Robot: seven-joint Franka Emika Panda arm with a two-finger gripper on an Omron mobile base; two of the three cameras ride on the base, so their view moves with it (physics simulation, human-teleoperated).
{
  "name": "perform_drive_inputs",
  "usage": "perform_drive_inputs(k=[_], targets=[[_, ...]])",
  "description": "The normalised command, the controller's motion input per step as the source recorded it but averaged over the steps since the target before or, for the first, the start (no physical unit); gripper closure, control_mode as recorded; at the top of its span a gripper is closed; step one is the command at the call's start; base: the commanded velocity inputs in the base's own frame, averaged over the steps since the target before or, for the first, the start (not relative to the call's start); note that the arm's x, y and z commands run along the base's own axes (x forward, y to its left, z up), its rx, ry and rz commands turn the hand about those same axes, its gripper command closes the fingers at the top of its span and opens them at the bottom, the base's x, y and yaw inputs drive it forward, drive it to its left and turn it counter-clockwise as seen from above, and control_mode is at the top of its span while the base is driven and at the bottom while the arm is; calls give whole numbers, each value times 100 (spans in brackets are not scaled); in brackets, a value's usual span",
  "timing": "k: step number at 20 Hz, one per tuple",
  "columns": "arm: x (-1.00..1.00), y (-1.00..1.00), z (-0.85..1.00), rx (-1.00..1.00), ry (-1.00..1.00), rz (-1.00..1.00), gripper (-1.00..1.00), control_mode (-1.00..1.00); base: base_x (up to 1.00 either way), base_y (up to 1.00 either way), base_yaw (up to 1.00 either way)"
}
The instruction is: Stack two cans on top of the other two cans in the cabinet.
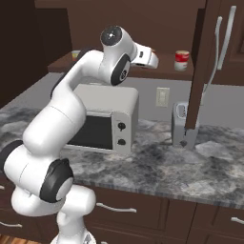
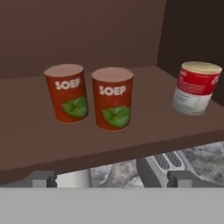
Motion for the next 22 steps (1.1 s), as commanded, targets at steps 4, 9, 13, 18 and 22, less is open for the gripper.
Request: perform_drive_inputs(k=[4,9,13,18,22], targets=[[41,-13,-5,0,0,1,-100,-100,0,0,0],[33,-9,0,0,0,0,-100,-100,0,0,0],[26,-9,-2,0,0,0,-100,-100,0,0,0],[27,-7,-8,0,0,0,-100,-100,0,0,0],[25,-9,-11,0,0,0,-100,-100,0,0,0]])
